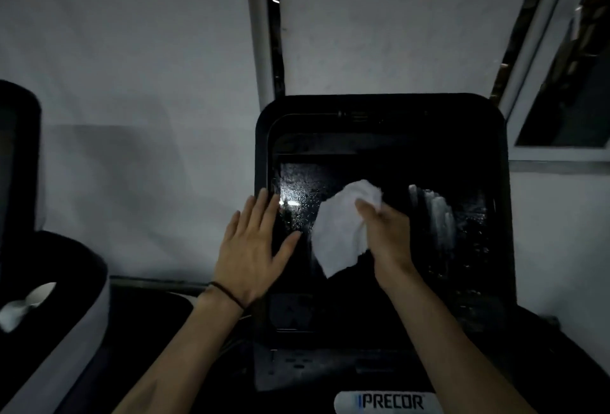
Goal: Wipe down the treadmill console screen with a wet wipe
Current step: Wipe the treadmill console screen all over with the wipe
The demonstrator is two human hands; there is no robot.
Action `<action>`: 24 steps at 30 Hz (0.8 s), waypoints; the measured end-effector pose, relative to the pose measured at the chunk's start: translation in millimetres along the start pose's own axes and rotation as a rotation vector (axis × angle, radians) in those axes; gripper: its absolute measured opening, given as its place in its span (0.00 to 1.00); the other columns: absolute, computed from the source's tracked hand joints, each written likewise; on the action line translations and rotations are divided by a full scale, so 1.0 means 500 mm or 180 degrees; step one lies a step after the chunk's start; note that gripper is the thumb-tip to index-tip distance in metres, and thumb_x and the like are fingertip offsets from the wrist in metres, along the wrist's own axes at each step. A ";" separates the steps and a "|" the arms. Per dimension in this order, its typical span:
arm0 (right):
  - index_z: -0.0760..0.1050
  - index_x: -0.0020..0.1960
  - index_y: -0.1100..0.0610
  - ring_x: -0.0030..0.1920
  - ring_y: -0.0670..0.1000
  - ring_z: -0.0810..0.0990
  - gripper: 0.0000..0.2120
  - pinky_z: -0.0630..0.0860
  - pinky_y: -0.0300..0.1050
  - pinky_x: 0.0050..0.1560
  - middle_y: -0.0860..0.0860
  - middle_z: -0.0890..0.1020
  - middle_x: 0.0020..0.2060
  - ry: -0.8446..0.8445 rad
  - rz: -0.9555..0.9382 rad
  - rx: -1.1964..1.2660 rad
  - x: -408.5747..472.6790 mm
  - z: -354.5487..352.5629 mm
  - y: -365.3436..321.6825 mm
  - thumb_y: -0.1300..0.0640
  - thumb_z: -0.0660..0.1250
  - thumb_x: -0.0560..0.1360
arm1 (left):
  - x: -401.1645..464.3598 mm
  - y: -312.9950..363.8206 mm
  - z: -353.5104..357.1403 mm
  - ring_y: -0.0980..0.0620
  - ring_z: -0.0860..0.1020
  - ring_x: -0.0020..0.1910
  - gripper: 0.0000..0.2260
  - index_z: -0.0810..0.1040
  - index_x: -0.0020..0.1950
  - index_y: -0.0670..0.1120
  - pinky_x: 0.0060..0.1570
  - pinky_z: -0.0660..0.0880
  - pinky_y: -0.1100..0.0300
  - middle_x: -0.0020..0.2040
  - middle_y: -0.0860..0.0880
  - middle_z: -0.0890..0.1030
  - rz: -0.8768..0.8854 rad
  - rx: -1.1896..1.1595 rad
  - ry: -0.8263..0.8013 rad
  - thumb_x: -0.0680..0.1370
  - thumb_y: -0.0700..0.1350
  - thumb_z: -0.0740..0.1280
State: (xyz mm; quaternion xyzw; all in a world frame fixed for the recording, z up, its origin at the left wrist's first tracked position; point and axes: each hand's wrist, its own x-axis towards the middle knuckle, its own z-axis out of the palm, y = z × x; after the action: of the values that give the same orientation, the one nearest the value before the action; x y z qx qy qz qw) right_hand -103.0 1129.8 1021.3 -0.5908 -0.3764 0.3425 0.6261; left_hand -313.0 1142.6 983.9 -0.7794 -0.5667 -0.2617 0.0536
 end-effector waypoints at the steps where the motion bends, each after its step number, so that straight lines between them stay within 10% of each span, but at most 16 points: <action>1: 0.81 0.46 0.57 0.43 0.52 0.82 0.04 0.80 0.52 0.52 0.55 0.85 0.44 0.0173 0.0255 0.0350 0.018 0.008 -0.012 0.58 0.70 0.79 | 0.002 -0.011 0.008 0.46 0.54 0.84 0.38 0.57 0.84 0.48 0.80 0.51 0.50 0.84 0.47 0.56 0.0004 -0.0051 0.0006 0.80 0.69 0.45; 6: 0.79 0.51 0.64 0.44 0.46 0.77 0.10 0.75 0.45 0.52 0.60 0.82 0.45 0.1142 -0.1482 -0.0035 0.076 0.083 -0.080 0.57 0.64 0.82 | 0.021 -0.056 0.044 0.50 0.49 0.84 0.39 0.54 0.85 0.48 0.81 0.46 0.55 0.85 0.50 0.52 -0.0095 -0.0295 -0.0054 0.79 0.70 0.42; 12: 0.72 0.74 0.59 0.73 0.57 0.71 0.25 0.68 0.58 0.73 0.55 0.74 0.73 -0.0624 -0.3429 -0.3454 0.102 0.245 0.062 0.49 0.50 0.84 | 0.043 -0.088 0.081 0.49 0.51 0.84 0.39 0.54 0.85 0.47 0.81 0.50 0.54 0.85 0.50 0.53 -0.0186 -0.0452 -0.0032 0.80 0.69 0.44; 17: 0.78 0.67 0.53 0.47 0.50 0.85 0.23 0.82 0.45 0.44 0.49 0.85 0.54 -0.0611 -0.3388 -0.3376 0.125 0.222 0.105 0.43 0.52 0.83 | 0.055 -0.110 0.107 0.53 0.45 0.84 0.36 0.49 0.85 0.49 0.83 0.51 0.51 0.85 0.52 0.47 -0.0113 -0.0410 -0.0016 0.82 0.67 0.45; 22: 0.76 0.67 0.59 0.65 0.58 0.78 0.22 0.73 0.55 0.66 0.56 0.80 0.64 -0.0379 -0.3471 -0.3617 0.125 0.203 0.108 0.48 0.54 0.83 | 0.066 -0.095 0.124 0.57 0.44 0.84 0.35 0.48 0.85 0.48 0.82 0.48 0.56 0.85 0.53 0.45 -0.0077 -0.0599 0.0103 0.83 0.65 0.47; 24: 0.80 0.56 0.57 0.56 0.56 0.81 0.17 0.71 0.49 0.61 0.54 0.83 0.54 -0.0782 -0.3713 -0.3371 0.132 0.217 0.094 0.51 0.56 0.81 | 0.064 -0.091 0.130 0.58 0.46 0.84 0.34 0.48 0.85 0.48 0.82 0.50 0.57 0.85 0.52 0.46 -0.0096 -0.0744 0.0145 0.83 0.64 0.47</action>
State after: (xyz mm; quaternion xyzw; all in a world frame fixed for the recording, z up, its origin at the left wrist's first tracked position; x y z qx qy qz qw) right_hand -165.4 1243.0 980.8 -0.4756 -0.8039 -0.2022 0.2945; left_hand -324.7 1210.5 933.6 -0.7655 -0.5427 -0.3445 -0.0287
